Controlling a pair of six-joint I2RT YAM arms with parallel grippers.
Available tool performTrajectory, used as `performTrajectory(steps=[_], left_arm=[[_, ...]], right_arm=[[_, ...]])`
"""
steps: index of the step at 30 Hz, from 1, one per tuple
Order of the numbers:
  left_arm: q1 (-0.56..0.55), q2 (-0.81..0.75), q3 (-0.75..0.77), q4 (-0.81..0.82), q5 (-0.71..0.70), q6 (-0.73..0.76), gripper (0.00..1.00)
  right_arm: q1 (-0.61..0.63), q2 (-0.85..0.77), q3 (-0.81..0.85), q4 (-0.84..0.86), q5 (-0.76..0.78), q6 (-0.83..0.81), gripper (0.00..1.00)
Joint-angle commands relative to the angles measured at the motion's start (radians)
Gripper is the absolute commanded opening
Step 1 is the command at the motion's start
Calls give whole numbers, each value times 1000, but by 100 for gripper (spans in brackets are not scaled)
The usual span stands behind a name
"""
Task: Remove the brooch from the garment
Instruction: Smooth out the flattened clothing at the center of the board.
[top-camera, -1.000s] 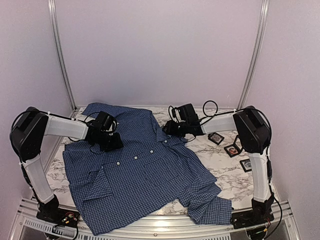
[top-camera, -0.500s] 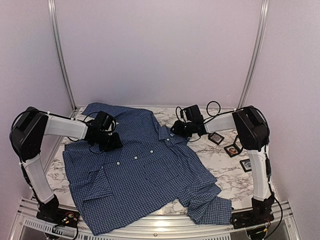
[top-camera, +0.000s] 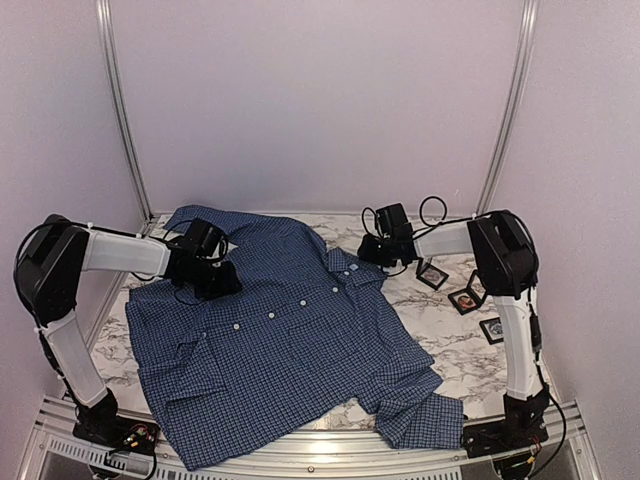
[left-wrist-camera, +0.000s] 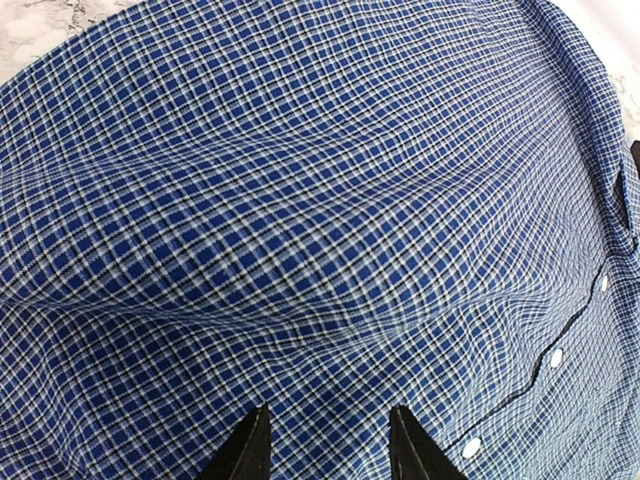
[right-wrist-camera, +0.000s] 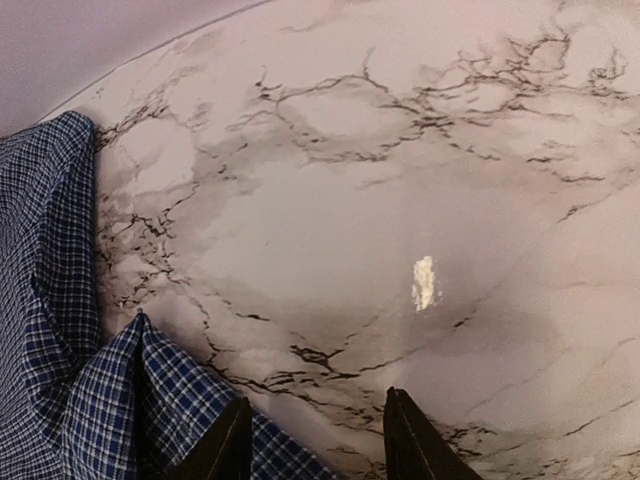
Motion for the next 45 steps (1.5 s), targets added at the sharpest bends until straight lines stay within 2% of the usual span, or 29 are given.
performTrajectory(steps=[1, 9, 16, 20, 27, 35, 38, 41, 45], left_arm=[[12, -39, 18, -34, 1, 19, 42], [19, -71, 15, -45, 11, 19, 42], [18, -78, 16, -41, 14, 12, 42], [18, -72, 18, -39, 19, 9, 42], [19, -73, 21, -46, 19, 12, 42], [19, -68, 35, -55, 19, 18, 42], [19, -65, 42, -59, 19, 20, 42], [19, -61, 44, -57, 17, 21, 42], [19, -54, 39, -55, 17, 19, 42]], right_arm=[[-50, 10, -7, -73, 67, 2, 45], [-40, -61, -31, -37, 64, -35, 45], [38, -86, 13, -51, -42, -86, 40], [74, -60, 18, -19, -127, -66, 33], [89, 32, 62, 5, -203, -22, 29], [49, 93, 76, -57, -124, 13, 27], [24, 90, 65, -87, -60, 12, 23], [-1, 61, 13, -53, -42, 26, 16], [-18, 32, -17, -25, -32, 40, 15]])
